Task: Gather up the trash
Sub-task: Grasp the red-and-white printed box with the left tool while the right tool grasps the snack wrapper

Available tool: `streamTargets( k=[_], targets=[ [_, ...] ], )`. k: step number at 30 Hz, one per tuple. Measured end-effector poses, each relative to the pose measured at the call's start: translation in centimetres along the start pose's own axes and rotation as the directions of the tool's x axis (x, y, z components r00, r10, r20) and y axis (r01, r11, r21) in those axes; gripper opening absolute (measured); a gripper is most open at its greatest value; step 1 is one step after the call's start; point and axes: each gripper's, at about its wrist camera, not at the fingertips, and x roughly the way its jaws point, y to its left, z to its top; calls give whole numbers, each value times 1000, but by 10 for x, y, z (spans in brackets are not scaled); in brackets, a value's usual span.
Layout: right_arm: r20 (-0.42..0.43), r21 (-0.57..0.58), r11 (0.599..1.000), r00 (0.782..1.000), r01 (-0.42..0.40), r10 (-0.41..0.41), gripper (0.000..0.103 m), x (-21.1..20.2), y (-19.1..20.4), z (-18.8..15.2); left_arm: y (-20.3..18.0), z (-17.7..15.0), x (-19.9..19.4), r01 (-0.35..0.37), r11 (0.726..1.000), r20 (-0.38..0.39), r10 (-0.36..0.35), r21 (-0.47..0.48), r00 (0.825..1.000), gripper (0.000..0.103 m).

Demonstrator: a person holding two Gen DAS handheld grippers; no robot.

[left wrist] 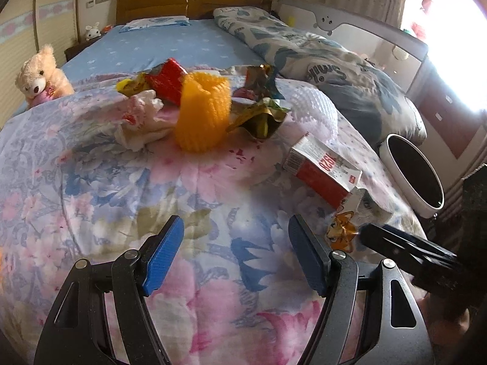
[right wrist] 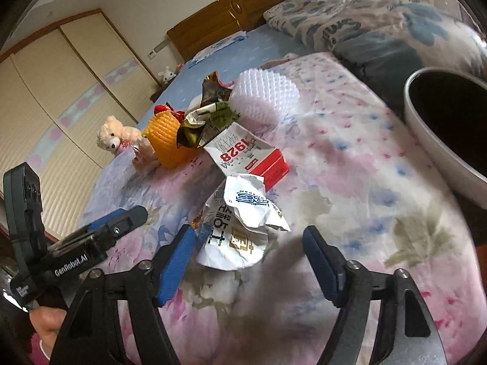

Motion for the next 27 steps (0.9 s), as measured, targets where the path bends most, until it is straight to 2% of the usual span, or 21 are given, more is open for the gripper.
streamTargets(
  k=[1, 2, 4, 5, 11, 16, 19, 22, 23, 24, 27],
  targets=[
    [-13, 13, 999, 999, -32, 32, 39, 3, -3, 0, -4, 0, 2, 2, 1000, -4, -2, 5, 1000, 73],
    [-24, 20, 999, 999, -47, 48, 29, 5, -4, 0, -7, 0, 3, 6, 1000, -7, -6, 10, 1000, 73],
    [-19, 28, 997, 997, -75, 75, 15, 1, -8, 0, -15, 2, 7, 17, 1000, -14, -17, 22, 1000, 74],
    [-5, 18, 998, 998, -65, 65, 12, -5, -9, 0, -21, 3, 9, 26, 999, -15, -25, 32, 1000, 74],
    [62, 46, 999, 998, 4, -7, 11, -42, -36, 4, -70, 17, 27, 71, 992, -26, -69, 100, 997, 82],
    [93, 93, 995, 995, 32, -41, 11, -58, -59, 7, -108, 32, 54, 46, 995, -50, -42, 94, 998, 86],
    [105, 104, 994, 993, 35, -46, 11, -61, -66, 9, -120, 40, 68, 3, 997, -58, 2, 80, 998, 86],
    [111, 106, 994, 993, 34, -46, 11, -64, -70, 11, -125, 43, 83, -83, 993, -68, 89, 84, 994, 86],
    [112, 105, 994, 993, 33, -45, 11, -64, -70, 10, -125, 42, 86, -85, 993, -76, 92, 83, 993, 83],
    [112, 104, 994, 993, 34, -45, 11, -65, -70, 10, -123, 41, 88, -81, 993, -84, 88, 82, 993, 67],
    [117, 100, 995, 992, 27, -39, 11, -70, -70, 8, -116, 31, 81, -54, 993, -76, 62, 106, 995, 67]
  ],
)
